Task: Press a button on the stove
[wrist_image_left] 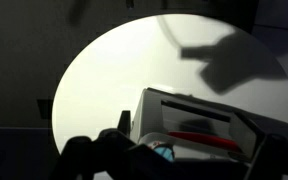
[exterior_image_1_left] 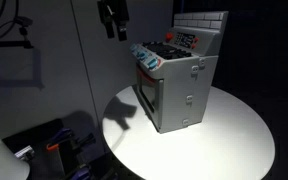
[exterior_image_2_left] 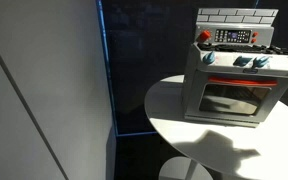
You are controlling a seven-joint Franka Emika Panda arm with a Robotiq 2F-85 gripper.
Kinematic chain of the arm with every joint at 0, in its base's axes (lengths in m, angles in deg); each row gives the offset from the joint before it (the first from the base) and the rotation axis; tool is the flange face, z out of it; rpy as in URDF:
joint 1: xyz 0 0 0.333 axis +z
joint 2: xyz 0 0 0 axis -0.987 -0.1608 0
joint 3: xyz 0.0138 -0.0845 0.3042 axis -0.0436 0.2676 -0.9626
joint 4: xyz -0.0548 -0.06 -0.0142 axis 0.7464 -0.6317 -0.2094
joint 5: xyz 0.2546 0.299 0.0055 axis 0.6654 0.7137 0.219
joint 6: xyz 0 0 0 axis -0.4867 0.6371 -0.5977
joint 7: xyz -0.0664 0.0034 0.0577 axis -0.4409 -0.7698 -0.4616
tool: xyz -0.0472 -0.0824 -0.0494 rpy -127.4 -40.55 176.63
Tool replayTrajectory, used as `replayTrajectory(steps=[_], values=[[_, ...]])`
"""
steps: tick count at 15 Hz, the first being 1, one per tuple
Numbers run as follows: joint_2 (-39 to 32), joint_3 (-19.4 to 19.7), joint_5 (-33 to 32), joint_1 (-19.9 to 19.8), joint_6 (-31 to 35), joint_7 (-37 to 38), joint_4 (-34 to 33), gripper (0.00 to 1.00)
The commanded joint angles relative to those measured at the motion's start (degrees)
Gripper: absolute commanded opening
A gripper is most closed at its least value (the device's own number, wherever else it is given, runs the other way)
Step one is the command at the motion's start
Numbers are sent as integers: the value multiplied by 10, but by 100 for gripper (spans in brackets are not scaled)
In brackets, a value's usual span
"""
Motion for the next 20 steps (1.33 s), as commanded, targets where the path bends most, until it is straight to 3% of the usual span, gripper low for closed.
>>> replayTrajectory(steps=[1,11,20], values=[[0,2,-1,3,-2,1,-2,100],[-17,-5,-7,0,13,17,-27,100],[-105,-29,-31,-10,71,95,-103,100]])
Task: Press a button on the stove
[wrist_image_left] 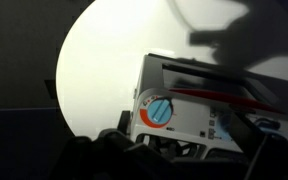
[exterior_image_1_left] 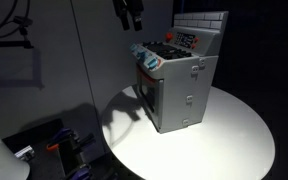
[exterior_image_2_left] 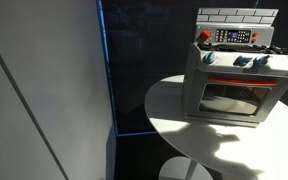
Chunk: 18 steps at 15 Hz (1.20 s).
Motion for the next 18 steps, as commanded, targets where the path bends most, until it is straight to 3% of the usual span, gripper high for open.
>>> replayTrajectory(steps=[1,10,18], values=[[-61,-13,-29,-12,12,53,-58,100],[-173,-10,-84,-11,59,151,-150,100],[-235,2,-140,-7,130,215,-185,100]])
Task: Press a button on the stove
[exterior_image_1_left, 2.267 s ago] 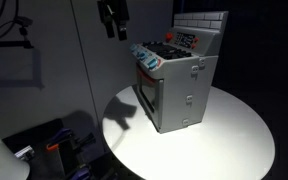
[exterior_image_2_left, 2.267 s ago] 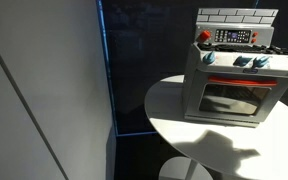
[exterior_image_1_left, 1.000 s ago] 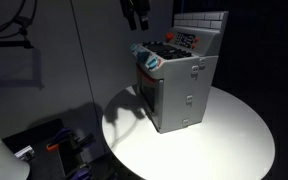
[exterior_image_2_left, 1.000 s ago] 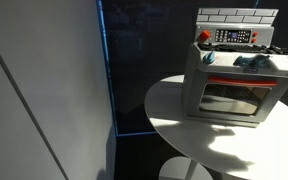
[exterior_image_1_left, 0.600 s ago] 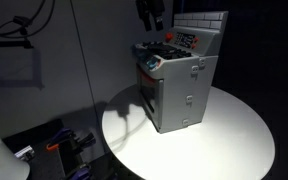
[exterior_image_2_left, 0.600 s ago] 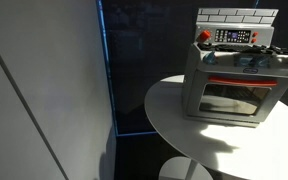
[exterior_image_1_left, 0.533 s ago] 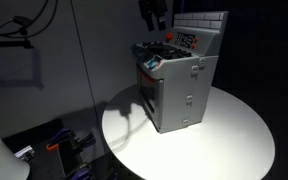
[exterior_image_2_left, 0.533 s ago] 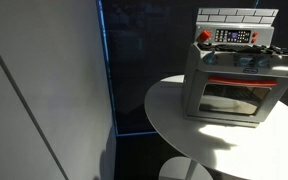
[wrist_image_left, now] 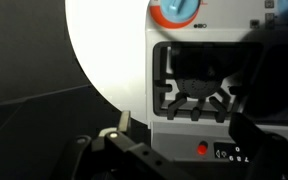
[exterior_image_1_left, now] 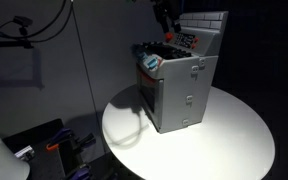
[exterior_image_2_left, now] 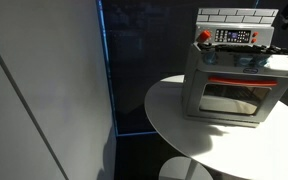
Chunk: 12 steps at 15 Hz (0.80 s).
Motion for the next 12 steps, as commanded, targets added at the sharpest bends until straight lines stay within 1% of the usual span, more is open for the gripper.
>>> replayTrajectory(steps=[1,3,4,12], values=[[-27,6,-26,2,15,30,-29,100],[-29,8,-29,4,14,30,-31,100],[-19,10,-16,6,16,16,-12,100],[-23,11,-17,7,16,16,-17,100]])
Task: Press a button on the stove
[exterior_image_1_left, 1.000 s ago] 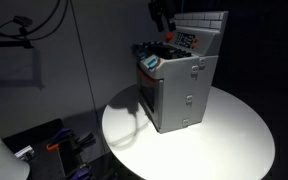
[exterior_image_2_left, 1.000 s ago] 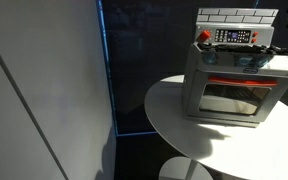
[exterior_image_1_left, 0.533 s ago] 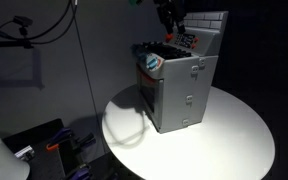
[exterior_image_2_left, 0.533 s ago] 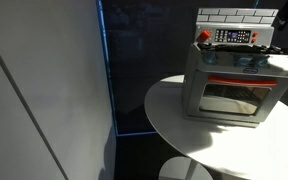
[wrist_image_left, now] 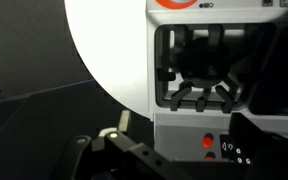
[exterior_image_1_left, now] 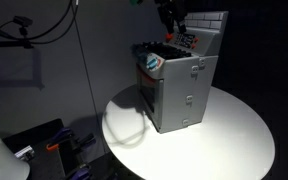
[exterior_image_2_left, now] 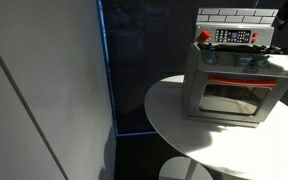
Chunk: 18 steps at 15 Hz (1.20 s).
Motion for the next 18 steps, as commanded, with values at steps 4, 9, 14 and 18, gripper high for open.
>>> replayTrajectory(steps=[4,9,14,18], values=[[-12,6,-7,7,-1,17,-9,100],[-42,9,-24,8,2,69,-24,100],[-76,20,-47,13,29,131,-46,100],[-99,31,-48,20,53,154,-70,100]])
